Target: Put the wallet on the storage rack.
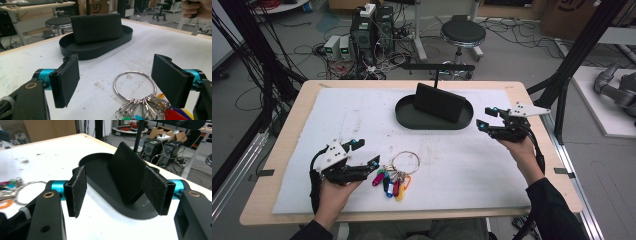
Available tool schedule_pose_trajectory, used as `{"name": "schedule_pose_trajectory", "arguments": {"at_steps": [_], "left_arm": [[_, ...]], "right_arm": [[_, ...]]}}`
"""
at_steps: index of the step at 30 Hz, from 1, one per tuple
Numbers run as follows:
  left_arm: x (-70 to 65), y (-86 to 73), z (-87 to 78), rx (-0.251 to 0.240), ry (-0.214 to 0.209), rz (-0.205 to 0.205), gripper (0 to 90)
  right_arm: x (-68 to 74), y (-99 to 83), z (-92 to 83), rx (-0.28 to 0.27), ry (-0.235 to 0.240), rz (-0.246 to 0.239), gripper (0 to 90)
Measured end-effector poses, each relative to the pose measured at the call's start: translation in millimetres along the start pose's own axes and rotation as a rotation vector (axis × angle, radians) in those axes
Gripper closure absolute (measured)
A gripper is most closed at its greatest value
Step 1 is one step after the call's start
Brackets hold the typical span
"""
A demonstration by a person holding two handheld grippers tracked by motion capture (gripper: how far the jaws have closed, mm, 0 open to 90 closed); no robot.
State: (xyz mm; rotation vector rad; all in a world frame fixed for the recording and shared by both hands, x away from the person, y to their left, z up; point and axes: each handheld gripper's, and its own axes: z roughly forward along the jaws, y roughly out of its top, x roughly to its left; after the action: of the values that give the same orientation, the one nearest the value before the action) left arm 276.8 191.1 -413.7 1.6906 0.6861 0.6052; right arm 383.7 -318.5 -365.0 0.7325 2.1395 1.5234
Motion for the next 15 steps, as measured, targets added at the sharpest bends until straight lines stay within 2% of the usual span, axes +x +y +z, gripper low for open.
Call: {"name": "schedule_pose_trajectory", "arguments": {"at_steps": [3,4,5,6,9,12,15], "left_arm": [[2.6,-1.0,-1.5,-0.001,0.015,0.004,22.7],[3.7,-1.2,-2.7,-0.002,0.032,0.011,22.6],[4.3,-1.4,-3.3,-0.006,0.036,0.008,22.3],[5.7,-1.6,-4.5,-0.01,0.042,-0.001,22.2],[9.5,-2.2,-6.2,-0.012,0.05,-0.01,22.2],[12.2,-1.5,-6.8,-0.016,0.059,-0.013,22.1],[14.3,-0.6,-7.8,-0.02,0.053,-0.012,22.2]], "right_arm": [[5.8,-8.3,-11.5,-0.029,-0.029,0.017,34.9],[8.6,-11.5,-15.0,-0.039,-0.046,0.024,34.9],[12.1,-16.3,-19.1,-0.05,-0.082,0.026,34.9],[14.6,-19.6,-21.3,-0.056,-0.096,0.035,34.5],[23.5,-34.9,-27.0,-0.074,-0.125,0.092,31.4],[29.5,-44.2,-28.6,-0.074,-0.131,0.111,31.4],[36.4,-45.9,-30.8,-0.045,-0.126,0.098,31.3]]}}
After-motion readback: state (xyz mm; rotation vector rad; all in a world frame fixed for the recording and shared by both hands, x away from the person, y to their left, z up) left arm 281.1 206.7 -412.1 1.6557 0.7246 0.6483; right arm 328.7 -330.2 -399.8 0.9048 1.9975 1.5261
